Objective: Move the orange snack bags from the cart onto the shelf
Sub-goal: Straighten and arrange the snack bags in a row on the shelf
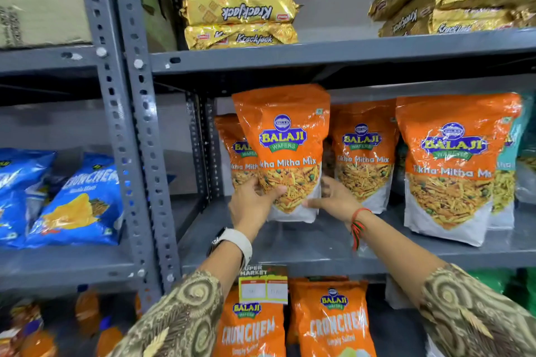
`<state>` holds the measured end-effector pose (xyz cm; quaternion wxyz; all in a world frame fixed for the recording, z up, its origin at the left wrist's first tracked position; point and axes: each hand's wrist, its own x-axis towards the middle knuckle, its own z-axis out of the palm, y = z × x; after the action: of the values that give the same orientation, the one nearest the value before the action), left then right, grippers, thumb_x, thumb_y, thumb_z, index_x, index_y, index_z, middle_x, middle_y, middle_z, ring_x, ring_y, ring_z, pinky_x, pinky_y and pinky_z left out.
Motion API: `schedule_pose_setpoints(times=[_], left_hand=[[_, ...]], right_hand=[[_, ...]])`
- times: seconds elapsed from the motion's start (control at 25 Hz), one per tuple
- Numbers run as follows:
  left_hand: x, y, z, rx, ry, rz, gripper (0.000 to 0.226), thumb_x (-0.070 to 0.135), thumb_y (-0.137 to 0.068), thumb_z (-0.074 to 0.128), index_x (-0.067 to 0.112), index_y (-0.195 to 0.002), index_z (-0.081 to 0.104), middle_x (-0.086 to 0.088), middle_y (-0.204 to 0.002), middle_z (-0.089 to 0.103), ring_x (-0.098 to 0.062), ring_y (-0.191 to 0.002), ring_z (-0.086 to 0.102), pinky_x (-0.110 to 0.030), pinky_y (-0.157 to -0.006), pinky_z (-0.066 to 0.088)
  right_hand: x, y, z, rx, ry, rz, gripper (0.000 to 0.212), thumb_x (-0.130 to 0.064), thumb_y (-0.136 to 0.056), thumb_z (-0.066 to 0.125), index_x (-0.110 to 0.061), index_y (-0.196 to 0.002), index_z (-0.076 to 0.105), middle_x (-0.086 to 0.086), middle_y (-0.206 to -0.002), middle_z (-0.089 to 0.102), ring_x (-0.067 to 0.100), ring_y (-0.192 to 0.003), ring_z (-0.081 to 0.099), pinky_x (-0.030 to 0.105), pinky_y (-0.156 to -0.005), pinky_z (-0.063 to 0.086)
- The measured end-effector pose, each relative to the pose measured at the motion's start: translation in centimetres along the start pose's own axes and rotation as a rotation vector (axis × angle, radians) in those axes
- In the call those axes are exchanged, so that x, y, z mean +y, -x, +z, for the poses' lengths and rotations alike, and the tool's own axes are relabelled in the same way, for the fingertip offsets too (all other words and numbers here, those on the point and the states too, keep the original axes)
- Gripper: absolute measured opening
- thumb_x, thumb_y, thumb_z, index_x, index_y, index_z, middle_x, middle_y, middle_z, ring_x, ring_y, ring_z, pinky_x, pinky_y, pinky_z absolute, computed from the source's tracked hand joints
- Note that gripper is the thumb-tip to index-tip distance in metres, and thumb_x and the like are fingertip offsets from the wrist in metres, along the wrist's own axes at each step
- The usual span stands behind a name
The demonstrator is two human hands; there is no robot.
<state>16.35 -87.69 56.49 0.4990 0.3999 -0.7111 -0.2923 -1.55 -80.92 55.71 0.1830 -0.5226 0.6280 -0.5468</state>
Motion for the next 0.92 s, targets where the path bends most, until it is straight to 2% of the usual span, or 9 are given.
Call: schedule_pose_setpoints(times=[0.12,0.28,0.36,0.52,0.6,0.76,0.92], left_hand=[[-0.8,0.7,-3.3,0.055,-0.029,-0.016,0.042,0.058,-0.065,0.077,0.028,-0.094,0.071,0.010,-0.085,0.071,-0.017,-0.086,0.067,-0.034,-0.077,0.053],[-3.7,1.9,-5.7,0.088,-0.091,-0.075,0.034,0.059,-0.065,0.077,0.031,-0.081,0.066,0.011,-0.083,0.071,-0.018,-0.087,0.070,-0.036,-0.077,0.055],[-4.7,2.0,-6.2,0.116,-0.108,-0.079,0.039,0.063,-0.064,0.075,0.030,-0.083,0.068,0.010,-0.084,0.073,-0.018,-0.087,0.070,-0.038,-0.078,0.056],[-4.9,1.5,-5.8,0.143,-0.138,-0.067,0.045,0.062,-0.067,0.074,0.025,-0.092,0.071,0.004,-0.092,0.076,-0.021,-0.090,0.069,-0.034,-0.074,0.052],[-4.7,1.3,-5.3,0.133,-0.155,-0.060,0.043,0.060,-0.069,0.073,0.023,-0.092,0.072,0.003,-0.090,0.075,-0.021,-0.088,0.068,-0.031,-0.070,0.045],[-4.6,1.0,-5.1,0.134,-0.160,-0.052,0.046,0.058,-0.071,0.072,0.019,-0.095,0.071,0.004,-0.086,0.068,-0.018,-0.083,0.062,-0.029,-0.071,0.039],[-5.0,1.2,-4.9,0.126,-0.149,-0.040,0.050,0.058,-0.070,0.074,0.020,-0.101,0.069,-0.001,-0.102,0.074,-0.023,-0.096,0.068,-0.032,-0.076,0.049]], right_hand=[[-1.1,0.5,2.9,-0.021,-0.005,-0.012,0.049,-0.024,-0.059,0.086,-0.025,-0.102,0.061,0.004,-0.116,0.069,0.020,-0.107,0.065,0.044,-0.099,0.050],[0.1,1.0,7.1,-0.104,-0.031,0.049,0.061,-0.029,-0.056,0.087,-0.023,-0.111,0.060,0.002,-0.119,0.068,0.018,-0.111,0.063,0.043,-0.100,0.049],[0.5,0.8,8.3,-0.108,-0.071,0.070,0.063,-0.027,-0.056,0.087,-0.024,-0.112,0.058,0.005,-0.124,0.065,0.020,-0.115,0.061,0.044,-0.103,0.048],[0.8,0.1,8.3,-0.113,-0.101,0.082,0.045,-0.027,-0.059,0.085,-0.037,-0.092,0.056,0.003,-0.123,0.065,0.021,-0.115,0.060,0.045,-0.103,0.047],[1.1,-0.1,8.1,-0.116,-0.113,0.080,0.044,-0.024,-0.061,0.085,-0.036,-0.091,0.056,0.003,-0.121,0.066,0.020,-0.114,0.061,0.045,-0.102,0.048],[1.4,-0.6,7.8,-0.114,-0.119,0.074,0.045,-0.026,-0.059,0.085,-0.036,-0.093,0.057,0.002,-0.120,0.067,0.019,-0.113,0.062,0.045,-0.102,0.048],[1.4,-0.3,7.8,-0.136,-0.107,0.082,0.050,-0.034,-0.053,0.085,-0.038,-0.093,0.056,0.001,-0.123,0.066,0.019,-0.115,0.060,0.046,-0.103,0.047]])
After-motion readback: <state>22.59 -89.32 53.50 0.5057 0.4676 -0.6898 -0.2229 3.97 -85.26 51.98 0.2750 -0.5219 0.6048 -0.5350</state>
